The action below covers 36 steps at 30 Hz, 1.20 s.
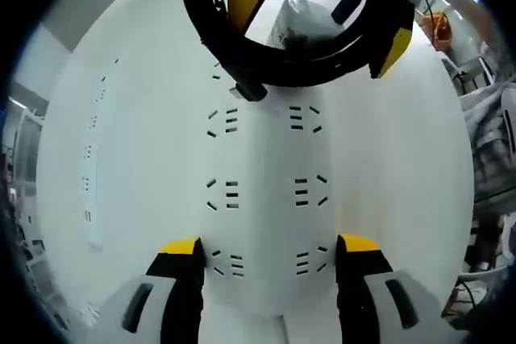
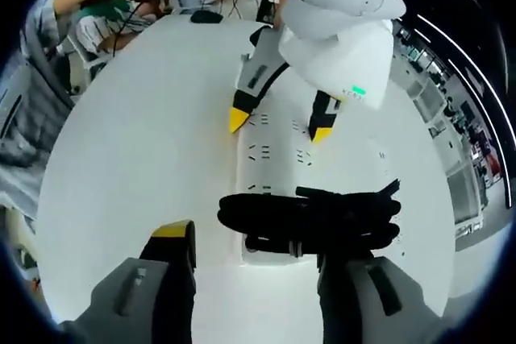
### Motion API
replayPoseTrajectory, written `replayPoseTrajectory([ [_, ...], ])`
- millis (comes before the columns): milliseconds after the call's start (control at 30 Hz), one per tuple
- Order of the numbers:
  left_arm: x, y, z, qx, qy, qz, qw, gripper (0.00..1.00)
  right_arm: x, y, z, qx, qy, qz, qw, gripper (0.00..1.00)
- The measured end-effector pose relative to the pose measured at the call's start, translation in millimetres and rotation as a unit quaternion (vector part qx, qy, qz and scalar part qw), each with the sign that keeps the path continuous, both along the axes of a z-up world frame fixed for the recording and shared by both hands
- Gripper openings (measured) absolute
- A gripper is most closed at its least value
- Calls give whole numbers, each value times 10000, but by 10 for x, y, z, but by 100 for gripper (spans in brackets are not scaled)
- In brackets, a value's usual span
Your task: Straighten the power strip on the desk, plug the charger into it
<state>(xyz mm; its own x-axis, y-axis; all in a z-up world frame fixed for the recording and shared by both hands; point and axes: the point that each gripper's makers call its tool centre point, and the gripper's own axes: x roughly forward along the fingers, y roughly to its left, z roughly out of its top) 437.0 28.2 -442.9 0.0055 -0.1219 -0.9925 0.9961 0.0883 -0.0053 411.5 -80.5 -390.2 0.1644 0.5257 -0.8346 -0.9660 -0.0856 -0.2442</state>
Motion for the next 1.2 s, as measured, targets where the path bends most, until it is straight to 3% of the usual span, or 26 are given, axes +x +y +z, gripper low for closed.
replayPoseTrajectory([
  [400, -79, -14, -18, -67, 5, 34, 10000, 68, 28, -98, -27, -41, 33, -263, 9996, 89],
  [567, -81, -18, -33, -131, -45, 134, 9998, 74, 51, -56, -34, 23, -19, -274, 9996, 100],
  [733, -102, -56, -18, -237, -194, 81, 9995, 78, 78, -36, -40, 39, -94, -261, 9996, 100],
  [967, -196, -50, 28, -363, -113, 287, 9989, 98, 55, -5, -18, 158, -71, -265, 9995, 100],
  [1033, -173, -18, 41, -313, -268, 267, 9988, 99, 57, -11, -20, 163, -103, -269, 9995, 100],
  [1200, -277, -48, 109, -571, -228, 320, 9976, 99, 52, -17, 3, 257, -133, -307, 9991, 100],
])
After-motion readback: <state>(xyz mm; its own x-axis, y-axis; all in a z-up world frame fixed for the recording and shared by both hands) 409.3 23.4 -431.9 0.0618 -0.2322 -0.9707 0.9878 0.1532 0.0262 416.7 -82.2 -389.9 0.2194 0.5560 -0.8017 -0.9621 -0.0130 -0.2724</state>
